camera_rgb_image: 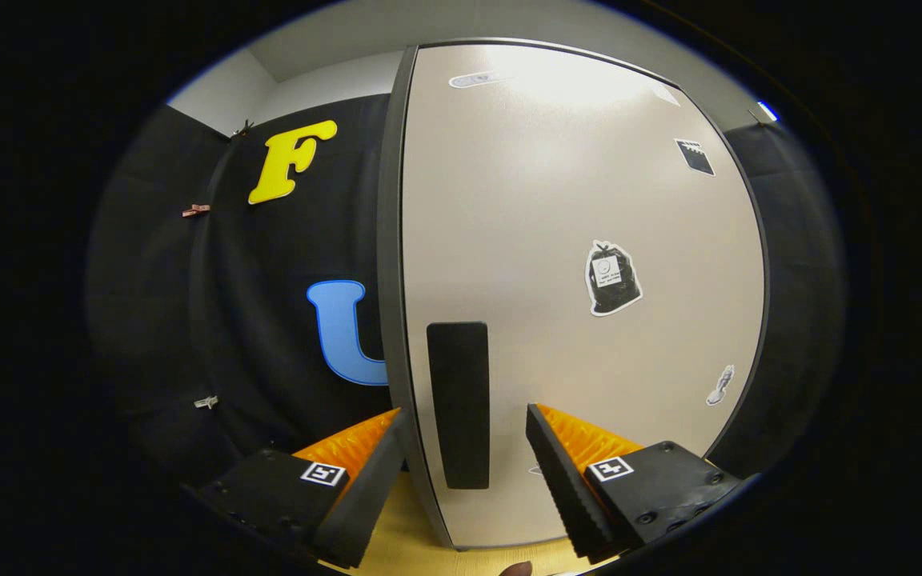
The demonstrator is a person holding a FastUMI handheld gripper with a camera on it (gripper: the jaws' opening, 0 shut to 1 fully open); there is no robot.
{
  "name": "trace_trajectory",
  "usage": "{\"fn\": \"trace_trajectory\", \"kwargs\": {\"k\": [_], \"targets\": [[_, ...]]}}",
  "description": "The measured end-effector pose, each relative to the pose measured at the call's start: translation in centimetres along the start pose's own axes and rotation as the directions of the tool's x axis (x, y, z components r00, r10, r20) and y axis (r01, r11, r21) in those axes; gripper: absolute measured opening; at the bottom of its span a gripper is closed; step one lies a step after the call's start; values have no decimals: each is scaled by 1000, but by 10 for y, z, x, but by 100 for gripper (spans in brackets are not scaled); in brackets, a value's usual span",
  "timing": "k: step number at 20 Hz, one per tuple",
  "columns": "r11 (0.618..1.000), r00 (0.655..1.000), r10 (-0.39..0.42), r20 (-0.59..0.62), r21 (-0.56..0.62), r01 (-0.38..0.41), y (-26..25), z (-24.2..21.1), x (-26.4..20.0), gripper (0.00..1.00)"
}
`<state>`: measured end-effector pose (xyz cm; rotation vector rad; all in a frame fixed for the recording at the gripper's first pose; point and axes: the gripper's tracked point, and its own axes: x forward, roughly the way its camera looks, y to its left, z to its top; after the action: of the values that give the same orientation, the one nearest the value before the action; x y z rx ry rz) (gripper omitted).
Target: Open the shoe cabinet door, grab the shoes and put them into the shoe cabinet, then close the shoe cabinet door.
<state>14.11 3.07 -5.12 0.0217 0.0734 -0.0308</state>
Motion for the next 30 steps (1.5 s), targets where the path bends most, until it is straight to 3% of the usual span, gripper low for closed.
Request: {"fn": "trace_trajectory", "kwargs": {"k": [1,5,6,8,10,12,21,30], "targets": [[1000,1000,1,-2,4,-1,2,-1,4,91],[998,999,-43,8,-34,43,-4,-1,8,42],[999,999,-31,16,-37,32,0,-4,12,40],[999,1000,-18,4,-51,18,-1,-3,9,26],[998,1000,-18,-16,-66,16,-1,-3,6,20],[999,1000,-2,-22,-44,1,0,-2,-2,15],[997,997,70,-27,14,-70,-7,15,-82,14],[992,993,117,-36,45,-115,-39,19,-130,14]]}}
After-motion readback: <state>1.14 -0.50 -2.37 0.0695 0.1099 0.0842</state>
